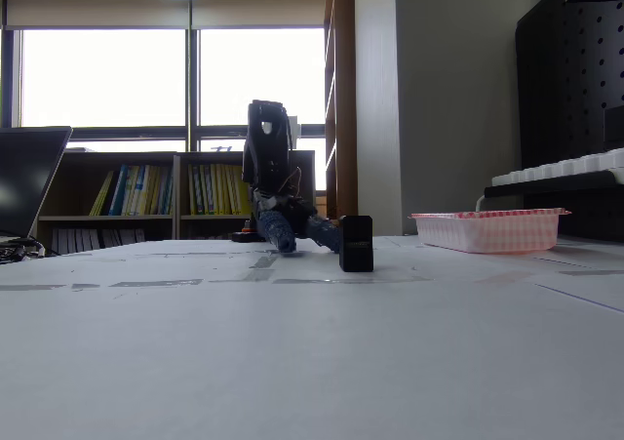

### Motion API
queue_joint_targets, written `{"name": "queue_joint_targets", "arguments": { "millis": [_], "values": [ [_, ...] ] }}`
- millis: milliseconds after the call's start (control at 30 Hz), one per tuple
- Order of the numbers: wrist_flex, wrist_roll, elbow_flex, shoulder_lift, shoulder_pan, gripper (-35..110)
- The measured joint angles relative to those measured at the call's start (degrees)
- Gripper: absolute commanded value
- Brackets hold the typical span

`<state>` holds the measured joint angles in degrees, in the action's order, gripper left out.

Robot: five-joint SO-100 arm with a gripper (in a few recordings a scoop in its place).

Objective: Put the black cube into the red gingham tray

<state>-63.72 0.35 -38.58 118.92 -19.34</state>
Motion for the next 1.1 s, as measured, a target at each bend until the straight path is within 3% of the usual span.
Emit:
{"name": "queue_joint_targets", "arguments": {
  "millis": [167, 400, 1100],
  "values": [
    [-1.9, 2.7, -7.7, 6.6, 0.4, 40],
    [-2.2, 2.6, -15.5, 11.8, 0.5, 63],
    [-1.5, -1.1, -33.6, 22.1, -0.2, 60]
  ]
}}
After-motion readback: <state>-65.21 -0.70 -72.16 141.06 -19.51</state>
